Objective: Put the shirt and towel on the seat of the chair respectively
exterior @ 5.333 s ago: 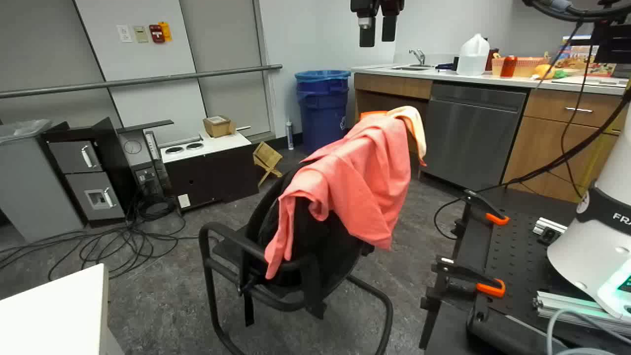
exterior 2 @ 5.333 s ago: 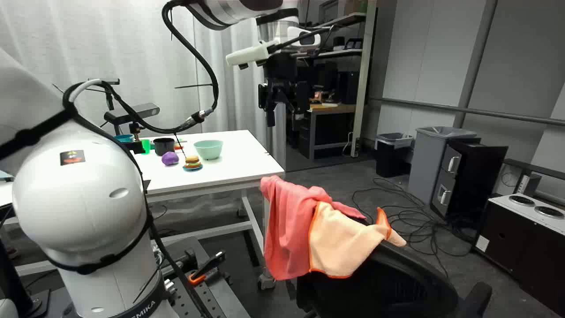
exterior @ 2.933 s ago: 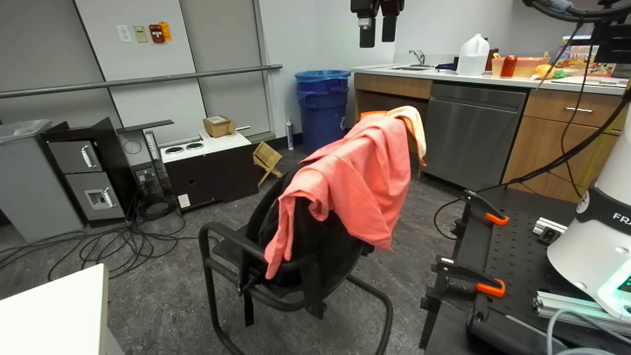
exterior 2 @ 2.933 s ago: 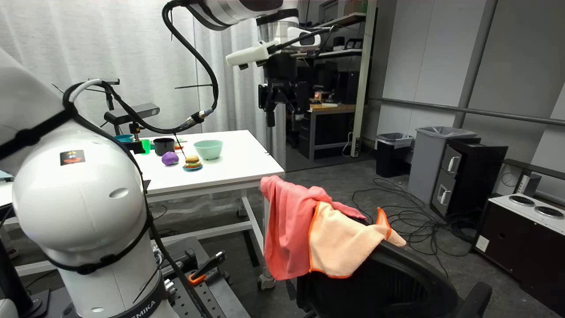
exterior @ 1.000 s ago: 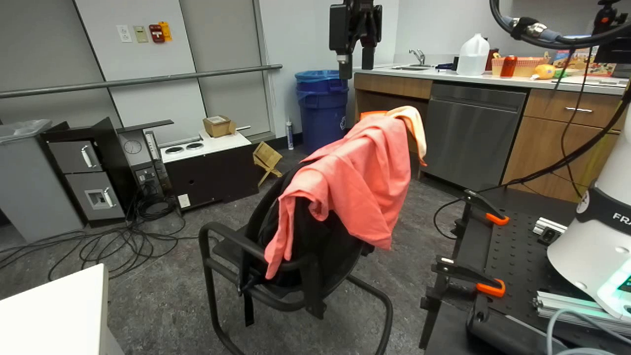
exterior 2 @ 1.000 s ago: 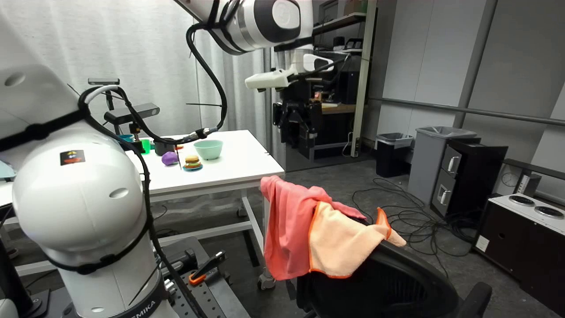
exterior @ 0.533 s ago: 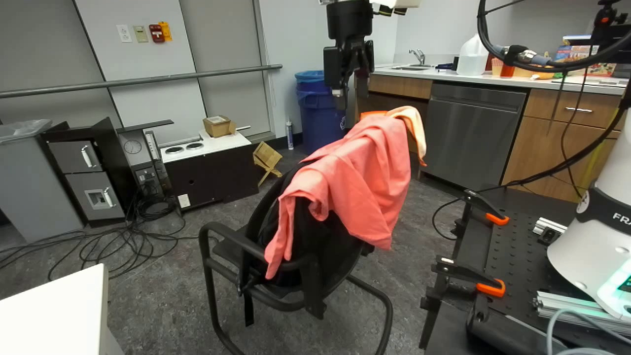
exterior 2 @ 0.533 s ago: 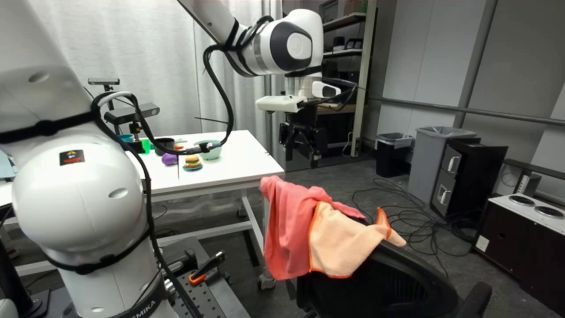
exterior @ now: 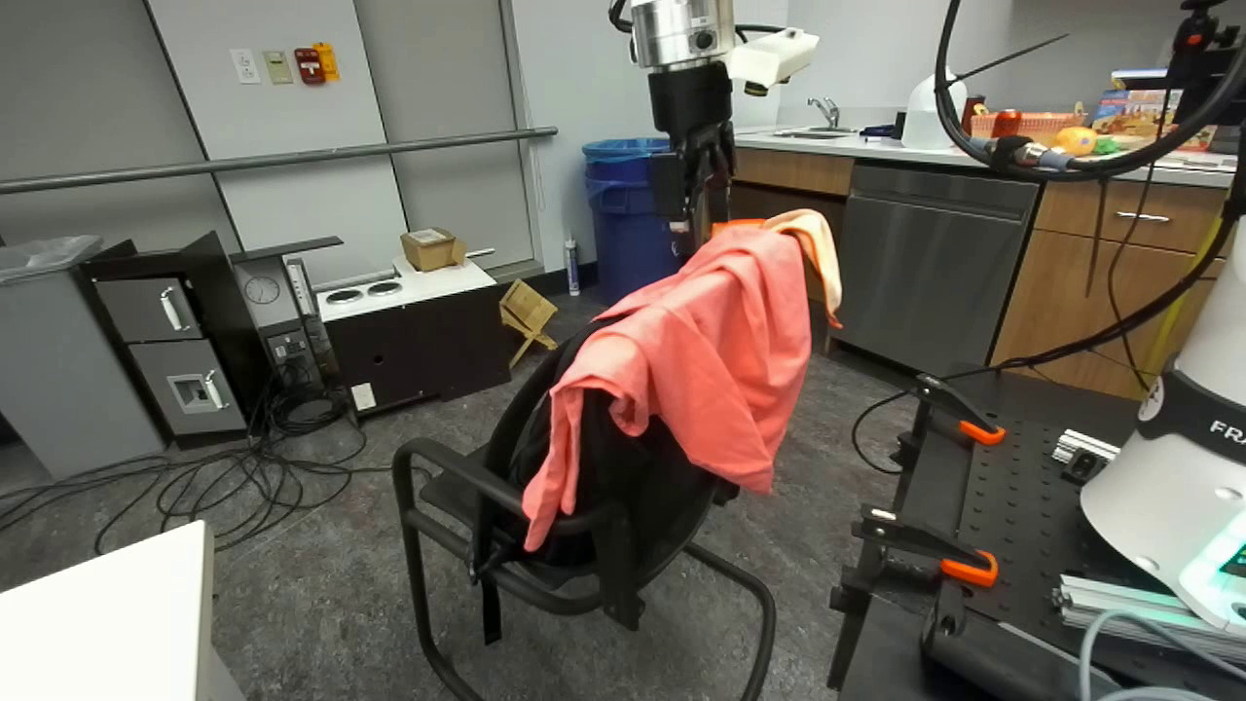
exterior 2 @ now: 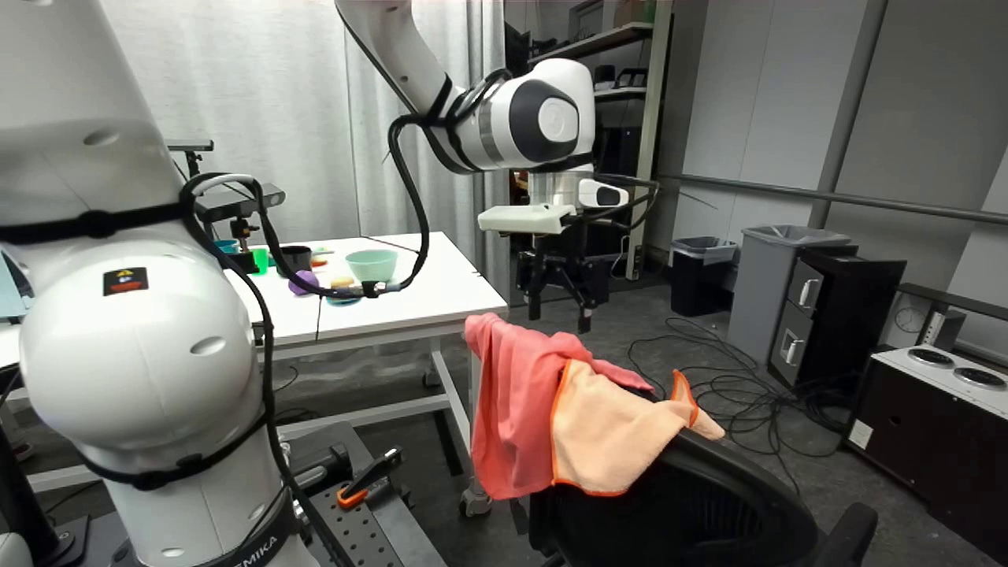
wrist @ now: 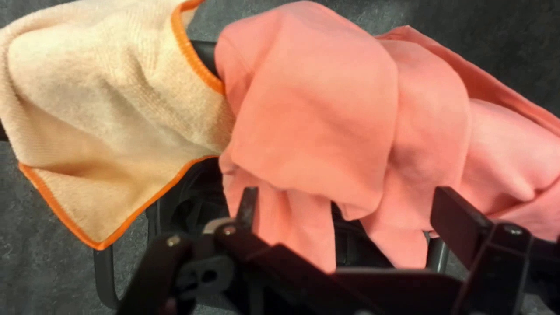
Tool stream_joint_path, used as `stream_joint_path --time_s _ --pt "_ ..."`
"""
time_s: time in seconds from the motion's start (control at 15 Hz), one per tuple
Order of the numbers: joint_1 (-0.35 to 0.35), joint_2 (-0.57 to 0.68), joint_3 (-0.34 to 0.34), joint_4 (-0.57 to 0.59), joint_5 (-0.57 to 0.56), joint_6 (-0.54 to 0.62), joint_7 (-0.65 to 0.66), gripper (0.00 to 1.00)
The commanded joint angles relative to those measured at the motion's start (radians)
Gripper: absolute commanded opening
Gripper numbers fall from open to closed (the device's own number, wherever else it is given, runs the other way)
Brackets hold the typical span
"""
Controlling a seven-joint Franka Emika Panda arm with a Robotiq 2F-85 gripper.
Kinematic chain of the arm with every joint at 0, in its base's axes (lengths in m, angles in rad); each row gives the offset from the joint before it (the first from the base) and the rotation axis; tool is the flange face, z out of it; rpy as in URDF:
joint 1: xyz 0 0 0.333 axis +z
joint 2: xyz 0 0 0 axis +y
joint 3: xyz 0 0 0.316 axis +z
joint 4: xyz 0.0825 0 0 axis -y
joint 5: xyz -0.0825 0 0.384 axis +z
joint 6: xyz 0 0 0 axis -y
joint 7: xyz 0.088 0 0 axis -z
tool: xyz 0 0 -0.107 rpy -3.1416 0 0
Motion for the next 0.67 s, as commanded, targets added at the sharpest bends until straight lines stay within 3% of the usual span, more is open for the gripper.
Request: stream_joint_path --time_s 0.0,0.4,0.53,0.6 --pt "-0.014 0.045 -0.014 0.011 -0.047 0.040 -0.058 1.00" --pt "-0.003 0.084 -0.021 0.017 -0.009 0.031 -0.185 0.99" --pt "-0.001 0.093 -0.025 0.021 0.031 0.016 -0.238 0.84" --pt "-0.002 0.097 -0.025 0.022 0.042 0.012 -0.251 0.71"
